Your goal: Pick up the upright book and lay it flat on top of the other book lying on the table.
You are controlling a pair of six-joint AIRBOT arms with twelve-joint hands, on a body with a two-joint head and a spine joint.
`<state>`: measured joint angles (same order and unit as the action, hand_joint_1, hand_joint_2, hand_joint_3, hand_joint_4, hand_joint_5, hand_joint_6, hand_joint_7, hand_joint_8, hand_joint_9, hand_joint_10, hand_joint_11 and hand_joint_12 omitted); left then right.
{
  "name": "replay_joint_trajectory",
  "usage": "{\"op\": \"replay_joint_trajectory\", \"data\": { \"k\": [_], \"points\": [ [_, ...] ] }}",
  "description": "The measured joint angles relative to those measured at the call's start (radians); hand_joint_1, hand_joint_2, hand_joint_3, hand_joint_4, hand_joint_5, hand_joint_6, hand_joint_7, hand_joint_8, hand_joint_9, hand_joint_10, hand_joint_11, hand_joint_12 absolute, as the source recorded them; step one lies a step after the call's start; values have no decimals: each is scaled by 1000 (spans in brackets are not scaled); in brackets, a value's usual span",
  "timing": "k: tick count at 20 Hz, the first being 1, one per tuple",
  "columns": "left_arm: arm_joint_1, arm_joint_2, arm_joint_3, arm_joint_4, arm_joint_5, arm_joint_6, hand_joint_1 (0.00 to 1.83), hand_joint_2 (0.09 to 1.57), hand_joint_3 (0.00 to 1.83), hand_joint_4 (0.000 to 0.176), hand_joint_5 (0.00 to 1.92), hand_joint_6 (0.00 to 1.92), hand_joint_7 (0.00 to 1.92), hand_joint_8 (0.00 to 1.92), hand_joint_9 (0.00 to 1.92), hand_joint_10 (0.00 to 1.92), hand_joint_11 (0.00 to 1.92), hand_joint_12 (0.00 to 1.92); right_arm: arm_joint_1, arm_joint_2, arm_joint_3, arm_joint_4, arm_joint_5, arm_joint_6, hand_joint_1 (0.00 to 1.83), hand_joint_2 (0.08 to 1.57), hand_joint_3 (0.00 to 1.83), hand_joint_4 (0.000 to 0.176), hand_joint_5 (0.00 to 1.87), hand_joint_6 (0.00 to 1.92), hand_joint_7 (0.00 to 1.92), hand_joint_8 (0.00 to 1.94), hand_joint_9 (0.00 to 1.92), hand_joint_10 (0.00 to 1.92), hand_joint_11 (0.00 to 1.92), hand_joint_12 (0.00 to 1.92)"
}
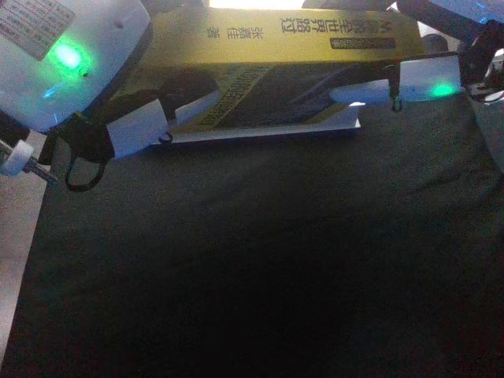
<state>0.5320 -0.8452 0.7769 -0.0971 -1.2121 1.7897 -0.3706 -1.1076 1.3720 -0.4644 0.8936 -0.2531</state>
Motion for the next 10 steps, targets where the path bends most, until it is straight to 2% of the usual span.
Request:
{"op": "replay_joint_trajectory", "data": {
  "k": [1,2,3,4,5,6,7,8,9,10],
  "points": [
    [5,0,0,-5,-3,0,755,1125,0,35,350,760,455,846,439,1078,327,1616,0,0,1,5,-2,2,1160,1284,2,0,653,1456,788,1594,1204,1851,1259,1921],
    [8,0,0,-8,-7,0,688,1097,0,122,104,421,189,408,87,715,65,1443,0,0,1,8,-6,4,1189,1281,0,0,596,1356,814,1559,1130,1645,1111,1870],
    [10,1,0,-5,-19,2,641,1088,0,153,20,103,37,85,17,166,12,980,0,1,2,11,-18,6,1204,1262,0,0,596,1360,868,1436,1066,1472,982,1812],
    [20,6,-1,-3,-50,2,620,1061,4,171,3,20,7,16,3,32,2,195,5,7,2,11,-50,0,1212,1249,0,0,620,1314,887,1414,1109,1420,998,1795],
    [28,15,-4,-5,-64,2,600,1045,0,175,0,3,1,2,0,6,0,38,10,12,5,8,-65,-1,1217,1239,0,0,626,1319,909,1360,1111,1316,983,1727],
    [50,28,-5,-25,-89,2,553,1037,0,176,0,0,0,0,0,0,0,7,26,26,5,8,-79,-3,1209,1241,0,0,702,1354,808,1404,1245,1489,1172,1811],
    [70,37,-8,-53,-97,3,515,1029,0,176,0,0,0,0,0,0,0,1,43,39,6,11,-79,-3,1106,1272,9,0,679,1432,1121,1754,1306,1835,1275,1899],
    [87,45,-14,-84,-99,3,478,1015,0,176,0,0,0,0,0,0,0,0,56,48,6,20,-75,-2,1063,1304,16,0,633,1508,1277,1904,1388,1904,1381,1917],
    [102,51,-14,-123,-100,3,496,1017,0,176,0,0,0,0,0,0,0,0,69,64,2,33,-66,-5,1046,1322,15,0,606,1546,1263,1932,1360,1918,1383,1920],
    [111,58,-14,-144,-101,3,492,1001,0,176,0,0,0,0,0,0,0,0,78,77,0,33,-60,-5,1030,1343,15,0,573,1587,1199,1883,1292,1920,1372,1921]
  ]
}}
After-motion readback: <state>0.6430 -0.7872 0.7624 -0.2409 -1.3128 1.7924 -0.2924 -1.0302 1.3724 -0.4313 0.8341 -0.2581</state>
